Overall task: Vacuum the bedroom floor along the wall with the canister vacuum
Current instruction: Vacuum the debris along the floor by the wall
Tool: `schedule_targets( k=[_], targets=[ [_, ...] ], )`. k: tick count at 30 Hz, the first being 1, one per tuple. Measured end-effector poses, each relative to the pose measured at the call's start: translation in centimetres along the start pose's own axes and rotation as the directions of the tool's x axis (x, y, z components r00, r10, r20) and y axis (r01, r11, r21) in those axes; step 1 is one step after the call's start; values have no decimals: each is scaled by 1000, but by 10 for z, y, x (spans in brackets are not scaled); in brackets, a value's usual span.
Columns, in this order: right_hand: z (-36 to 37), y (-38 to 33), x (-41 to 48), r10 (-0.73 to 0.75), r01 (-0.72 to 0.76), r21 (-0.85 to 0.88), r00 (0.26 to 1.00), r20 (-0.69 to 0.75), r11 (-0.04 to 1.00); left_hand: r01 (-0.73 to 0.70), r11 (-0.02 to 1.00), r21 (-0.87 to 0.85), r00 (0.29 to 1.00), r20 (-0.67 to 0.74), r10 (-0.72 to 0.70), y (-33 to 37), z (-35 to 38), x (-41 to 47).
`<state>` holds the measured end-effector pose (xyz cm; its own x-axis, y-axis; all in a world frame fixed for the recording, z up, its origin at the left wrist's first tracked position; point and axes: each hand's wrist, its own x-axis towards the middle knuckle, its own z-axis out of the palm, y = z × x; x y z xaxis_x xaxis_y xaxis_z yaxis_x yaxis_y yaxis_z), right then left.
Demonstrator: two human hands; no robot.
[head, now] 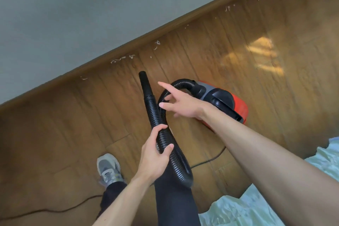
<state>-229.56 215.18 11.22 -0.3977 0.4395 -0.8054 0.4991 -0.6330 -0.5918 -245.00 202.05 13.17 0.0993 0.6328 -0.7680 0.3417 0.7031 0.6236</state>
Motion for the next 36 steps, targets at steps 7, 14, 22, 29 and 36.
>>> schedule_targets(
  k=[7, 14, 22, 29, 36],
  targets=[
    [67, -46, 55, 35, -25, -65, 985, 167, 998, -45, 993, -109, 997, -70, 37, -31, -48, -16],
    [135, -69, 83, 101, -73, -125, 967, 233, 990, -45, 959, -281, 987, -159, -1, -73, -84, -36],
    [212, -95, 108, 148, -89, -209, 946, 288, 974, -74, 913, -401, 979, -205, -10, -118, -128, -59],
    [298, -125, 140, 139, -59, -264, 946, 293, 963, -119, 828, -547, 967, -255, -29, -159, -191, -79],
    [382, -155, 181, 151, 2, -425, 933, 327, 905, -133, 771, -622, 936, -334, -109, -206, -245, -85]
  ],
)
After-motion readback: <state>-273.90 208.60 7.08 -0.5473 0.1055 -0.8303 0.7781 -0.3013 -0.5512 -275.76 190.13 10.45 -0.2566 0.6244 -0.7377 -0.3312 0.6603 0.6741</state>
